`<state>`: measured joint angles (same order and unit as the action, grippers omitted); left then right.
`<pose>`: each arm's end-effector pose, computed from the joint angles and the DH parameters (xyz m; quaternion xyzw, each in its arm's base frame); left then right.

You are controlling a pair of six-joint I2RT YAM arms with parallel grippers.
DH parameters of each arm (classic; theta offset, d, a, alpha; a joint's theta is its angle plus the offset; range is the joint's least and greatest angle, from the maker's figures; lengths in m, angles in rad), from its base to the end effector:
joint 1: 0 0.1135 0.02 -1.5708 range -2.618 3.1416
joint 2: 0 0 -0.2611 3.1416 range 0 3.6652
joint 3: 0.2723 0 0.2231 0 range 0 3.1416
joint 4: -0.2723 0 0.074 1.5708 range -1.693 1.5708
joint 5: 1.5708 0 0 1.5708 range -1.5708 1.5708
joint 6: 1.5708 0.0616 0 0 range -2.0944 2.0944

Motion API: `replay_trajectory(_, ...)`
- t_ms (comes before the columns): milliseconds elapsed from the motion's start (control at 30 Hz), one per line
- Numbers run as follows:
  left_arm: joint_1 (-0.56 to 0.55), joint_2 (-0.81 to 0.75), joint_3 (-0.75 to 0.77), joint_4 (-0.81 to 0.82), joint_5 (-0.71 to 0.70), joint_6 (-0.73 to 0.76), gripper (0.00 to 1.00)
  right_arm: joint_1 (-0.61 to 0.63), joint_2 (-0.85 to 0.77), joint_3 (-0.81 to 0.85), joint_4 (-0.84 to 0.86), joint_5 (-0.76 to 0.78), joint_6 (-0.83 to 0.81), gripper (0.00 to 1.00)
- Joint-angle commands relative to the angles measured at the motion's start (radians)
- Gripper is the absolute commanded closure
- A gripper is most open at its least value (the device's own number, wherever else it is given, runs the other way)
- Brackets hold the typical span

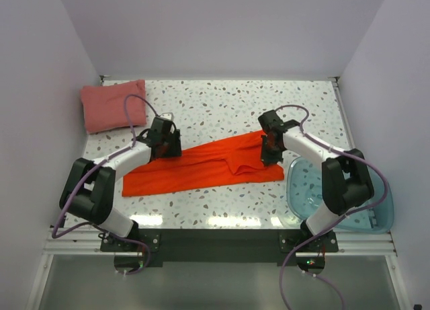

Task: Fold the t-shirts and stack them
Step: Fold the tshirt

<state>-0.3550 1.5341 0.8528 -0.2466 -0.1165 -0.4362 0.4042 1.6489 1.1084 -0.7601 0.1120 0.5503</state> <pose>0.2802 -0.0962 0.1775 -0.0568 0.9456 -0.0706 0.3123 0.2708 0.1083 0.1844 0.0797 0.9861 0.0125 0.1449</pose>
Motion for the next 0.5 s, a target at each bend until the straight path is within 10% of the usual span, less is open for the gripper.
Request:
replay_trajectory(0, -0.006, 0.006, -0.006, 0.052, -0.018, -0.013, 0.37, 0.005, -0.109, 0.036, -0.079, -0.024, 0.020, 1.00)
replay_trajectory(467, -0.006, 0.047, 0.009, 0.072, 0.005, -0.012, 0.38, 0.005, -0.233, -0.148, -0.076, -0.100, 0.083, 1.00)
